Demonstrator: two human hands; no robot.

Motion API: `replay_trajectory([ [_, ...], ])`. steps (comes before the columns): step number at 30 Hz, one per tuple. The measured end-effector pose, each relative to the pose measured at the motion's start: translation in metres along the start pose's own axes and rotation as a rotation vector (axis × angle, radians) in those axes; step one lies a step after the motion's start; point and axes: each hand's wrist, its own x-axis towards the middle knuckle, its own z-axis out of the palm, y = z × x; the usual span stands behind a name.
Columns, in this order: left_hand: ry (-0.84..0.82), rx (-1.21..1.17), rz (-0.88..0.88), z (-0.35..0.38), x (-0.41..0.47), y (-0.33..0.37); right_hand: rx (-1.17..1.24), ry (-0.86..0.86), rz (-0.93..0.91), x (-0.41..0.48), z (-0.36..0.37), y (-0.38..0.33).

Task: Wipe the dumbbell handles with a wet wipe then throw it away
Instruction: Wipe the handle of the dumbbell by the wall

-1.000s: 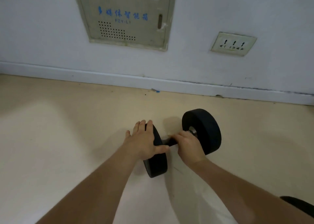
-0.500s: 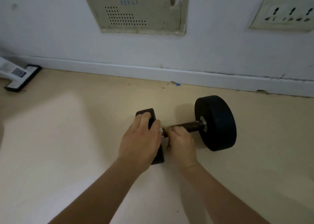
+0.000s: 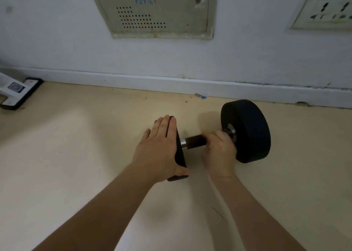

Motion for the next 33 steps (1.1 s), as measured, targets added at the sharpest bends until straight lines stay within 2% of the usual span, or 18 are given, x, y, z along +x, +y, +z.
replay_trajectory([
  [3,-0.008,-0.013,0.013,-0.002,0.008,-0.006,0.062,-0.084,-0.268,-0.010,0.009,-0.015],
  [4,-0.020,-0.019,0.017,-0.003,0.010,-0.007,0.059,-0.095,-0.261,-0.002,0.005,-0.006],
  [8,-0.040,-0.075,0.024,-0.003,0.018,-0.011,-0.003,0.065,0.099,0.012,0.003,0.004],
  [11,-0.035,-0.117,0.024,-0.004,0.023,-0.014,0.088,-0.051,-0.239,0.000,0.016,-0.024],
  [12,-0.044,-0.121,0.022,-0.005,0.024,-0.015,0.098,-0.088,-0.284,0.005,0.013,-0.017],
  [14,-0.038,-0.117,0.013,-0.006,0.024,-0.015,0.036,0.021,-0.127,0.020,0.004,0.008],
  [16,0.049,-0.089,0.004,-0.002,0.018,-0.011,0.014,0.082,0.025,0.020,0.003,0.006],
  [19,0.262,-0.033,0.017,0.015,-0.005,0.004,0.100,-0.049,-0.292,0.001,0.013,-0.017],
  [20,0.316,-0.042,0.030,0.022,-0.012,0.007,0.102,-0.061,-0.312,0.005,0.011,-0.011],
  [23,0.318,0.005,0.042,0.034,-0.018,0.009,0.041,0.118,0.018,0.020,0.003,0.014],
  [24,0.290,0.046,0.050,0.035,-0.018,0.006,0.038,0.126,0.055,0.017,0.006,0.009],
  [25,0.275,0.069,0.054,0.035,-0.016,0.004,0.056,0.067,-0.013,0.011,0.010,-0.004],
  [27,0.267,0.074,0.038,0.030,-0.012,0.000,0.098,-0.054,-0.287,-0.004,0.017,-0.019],
  [28,0.260,0.078,0.022,0.026,-0.009,-0.002,0.101,-0.083,-0.336,0.001,0.014,-0.015],
  [29,0.251,0.082,0.007,0.021,-0.006,-0.002,0.091,-0.059,-0.290,0.012,0.014,-0.005],
  [31,0.237,0.080,-0.023,0.014,0.000,-0.003,0.060,0.086,-0.034,0.028,0.012,0.008],
  [32,0.232,0.068,-0.037,0.012,0.002,-0.002,0.070,0.091,0.022,0.029,0.013,0.003],
  [33,0.227,0.054,-0.045,0.010,0.003,-0.002,0.095,0.037,-0.037,0.025,0.016,-0.010],
])
